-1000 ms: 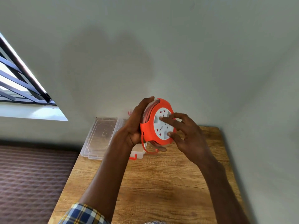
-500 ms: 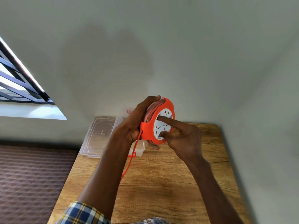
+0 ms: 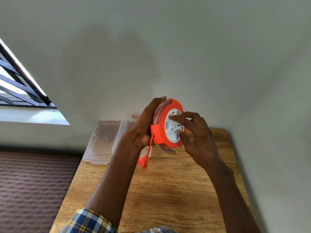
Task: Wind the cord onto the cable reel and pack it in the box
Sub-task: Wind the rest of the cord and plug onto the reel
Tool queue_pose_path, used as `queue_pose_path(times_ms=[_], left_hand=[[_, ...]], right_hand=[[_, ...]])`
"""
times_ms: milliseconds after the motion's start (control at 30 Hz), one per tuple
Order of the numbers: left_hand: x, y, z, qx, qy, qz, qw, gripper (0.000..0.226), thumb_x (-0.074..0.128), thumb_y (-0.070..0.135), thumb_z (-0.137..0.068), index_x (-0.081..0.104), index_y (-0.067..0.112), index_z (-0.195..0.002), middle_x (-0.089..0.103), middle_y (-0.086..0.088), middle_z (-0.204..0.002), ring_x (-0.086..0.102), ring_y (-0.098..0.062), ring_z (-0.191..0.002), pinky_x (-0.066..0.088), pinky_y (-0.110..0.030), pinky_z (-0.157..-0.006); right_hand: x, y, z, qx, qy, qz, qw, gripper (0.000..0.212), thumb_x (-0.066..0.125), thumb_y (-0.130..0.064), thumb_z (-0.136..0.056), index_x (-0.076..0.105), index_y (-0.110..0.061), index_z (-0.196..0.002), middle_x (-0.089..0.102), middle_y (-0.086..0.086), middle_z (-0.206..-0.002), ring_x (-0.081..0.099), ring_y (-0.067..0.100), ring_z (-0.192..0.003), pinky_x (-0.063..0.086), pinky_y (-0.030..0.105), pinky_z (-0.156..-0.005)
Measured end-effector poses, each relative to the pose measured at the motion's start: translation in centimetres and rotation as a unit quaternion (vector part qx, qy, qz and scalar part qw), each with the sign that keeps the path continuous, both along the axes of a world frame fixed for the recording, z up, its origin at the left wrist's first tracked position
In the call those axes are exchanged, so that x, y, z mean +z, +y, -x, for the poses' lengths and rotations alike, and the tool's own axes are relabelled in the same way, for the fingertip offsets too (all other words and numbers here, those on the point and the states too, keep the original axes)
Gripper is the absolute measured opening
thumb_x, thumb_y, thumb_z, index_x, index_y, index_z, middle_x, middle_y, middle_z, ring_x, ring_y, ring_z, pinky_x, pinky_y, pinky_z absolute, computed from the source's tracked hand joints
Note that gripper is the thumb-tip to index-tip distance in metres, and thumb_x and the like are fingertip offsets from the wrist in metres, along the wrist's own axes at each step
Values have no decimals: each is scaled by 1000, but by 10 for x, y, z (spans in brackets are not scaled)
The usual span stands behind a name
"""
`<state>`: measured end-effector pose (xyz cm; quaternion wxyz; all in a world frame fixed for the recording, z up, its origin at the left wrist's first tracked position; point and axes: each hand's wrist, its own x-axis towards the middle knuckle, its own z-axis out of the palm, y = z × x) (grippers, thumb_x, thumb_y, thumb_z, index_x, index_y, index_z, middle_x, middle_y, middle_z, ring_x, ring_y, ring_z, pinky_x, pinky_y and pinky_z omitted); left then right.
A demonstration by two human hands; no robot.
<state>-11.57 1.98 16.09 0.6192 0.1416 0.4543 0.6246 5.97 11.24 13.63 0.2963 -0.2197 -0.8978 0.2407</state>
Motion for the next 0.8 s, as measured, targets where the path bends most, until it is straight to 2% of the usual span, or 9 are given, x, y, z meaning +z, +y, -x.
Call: queue_pose_path(times_ms=[100,200,333,400,500,600,633,700,800], left_hand=[[-4,-4,6,-27,-12,4,1000,59,63,68,-92,83,18,-114,78,-14,-116,77,-32,-97,61,-48,-90],[-6,-6,11,-35,-27,-16,999,59,67,66,-92,80,16,-120,78,-15,-118,76,-33,-100,60,-48,-91],[-7,-7,13,-55,-28,-8,998,60,72,65,-88,79,15,-119,77,-13,-112,74,-31,-97,59,-47,-92],[-7,-7,13,-53,-22,-1,998,59,72,65,-88,80,14,-117,77,-13,-110,74,-30,-95,59,-46,-92],[-4,-6,13,-54,-7,7,998,59,70,65,-89,81,14,-115,77,-14,-110,74,-30,-93,60,-45,-90],[-1,-5,13,-49,8,23,999,61,66,66,-91,80,13,-117,76,-16,-111,74,-29,-92,61,-44,-87],[0,-6,13,-45,11,27,999,62,65,66,-91,79,12,-119,76,-16,-111,74,-29,-91,61,-44,-86],[-1,-7,12,-43,15,30,999,61,66,65,-91,80,12,-116,76,-16,-109,74,-29,-90,62,-43,-84],[-4,-7,9,-35,22,25,999,57,70,64,-89,82,13,-112,77,-16,-107,75,-31,-91,62,-42,-85]], right_hand=[[-1,3,-4,60,-29,-7,998,51,72,-17,-95,60,-35,-141,46,-1,-154,45,21,-129,55,40,-94],[-4,1,-3,90,-20,-7,996,52,73,-12,-93,63,-40,-136,43,-1,-157,43,21,-132,50,36,-99],[-5,2,2,61,-55,-54,995,55,78,-18,-90,62,-40,-137,55,-1,-150,52,25,-124,52,51,-97],[-7,1,5,37,-35,-69,996,53,82,-18,-86,66,-38,-132,62,0,-143,59,26,-115,55,50,-90],[-12,-5,9,19,20,-56,998,49,83,-18,-85,70,-36,-128,66,-1,-138,68,25,-115,61,43,-86],[-18,-8,10,11,51,-49,997,49,82,-21,-87,67,-40,-130,65,-4,-139,70,19,-114,54,21,-85],[-20,-9,10,12,50,-45,998,50,82,-22,-87,66,-40,-130,64,-5,-140,70,18,-114,52,18,-85],[-22,-8,10,16,45,-30,998,54,83,-24,-86,64,-45,-132,63,-9,-140,69,16,-117,57,24,-86],[-19,-13,10,-1,52,74,996,63,86,-34,-81,55,-68,-124,66,-16,-134,68,6,-115,63,35,-85]])
